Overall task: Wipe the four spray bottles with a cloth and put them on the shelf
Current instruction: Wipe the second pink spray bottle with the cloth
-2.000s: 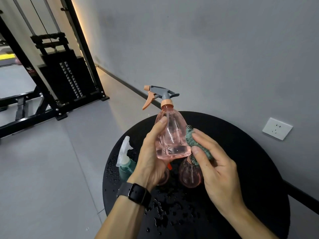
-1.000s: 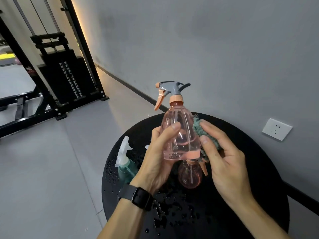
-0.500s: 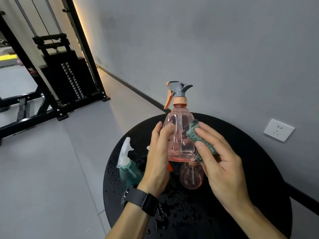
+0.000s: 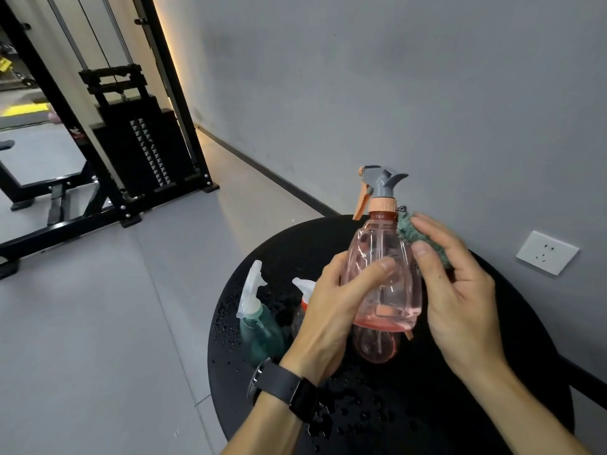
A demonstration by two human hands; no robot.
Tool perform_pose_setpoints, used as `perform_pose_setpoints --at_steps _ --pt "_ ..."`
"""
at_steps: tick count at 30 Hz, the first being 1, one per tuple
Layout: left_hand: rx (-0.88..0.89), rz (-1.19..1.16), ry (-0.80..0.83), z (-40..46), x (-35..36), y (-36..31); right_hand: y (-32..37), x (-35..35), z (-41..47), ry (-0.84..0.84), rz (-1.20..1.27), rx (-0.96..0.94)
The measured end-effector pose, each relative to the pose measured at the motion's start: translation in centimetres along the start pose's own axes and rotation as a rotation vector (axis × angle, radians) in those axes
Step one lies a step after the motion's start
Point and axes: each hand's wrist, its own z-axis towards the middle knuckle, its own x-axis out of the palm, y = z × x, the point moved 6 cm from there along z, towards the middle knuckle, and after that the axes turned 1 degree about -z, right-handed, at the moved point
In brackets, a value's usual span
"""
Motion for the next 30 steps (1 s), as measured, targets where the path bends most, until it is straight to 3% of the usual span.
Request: perform_pose_setpoints --at_steps 10,19,24,30 --pt "0.021 -0.004 0.001 0.0 -0.1 0.0 -0.3 0.5 0.0 0.072 0.019 0.037" --pt "-0.049 -0.243 -0.136 0.6 -1.8 -0.4 -0.3 1.3 -1.5 0.144 0.031 0.027" --pt "0.006 -0.447 -0.052 0.9 -1.8 -1.1 -0.5 1.8 -2.2 0.162 0.057 0.001" --pt "0.014 -0.393 -0.026 0.9 -1.8 -1.0 -0.5 1.8 -2.1 0.148 0.064 -0.017"
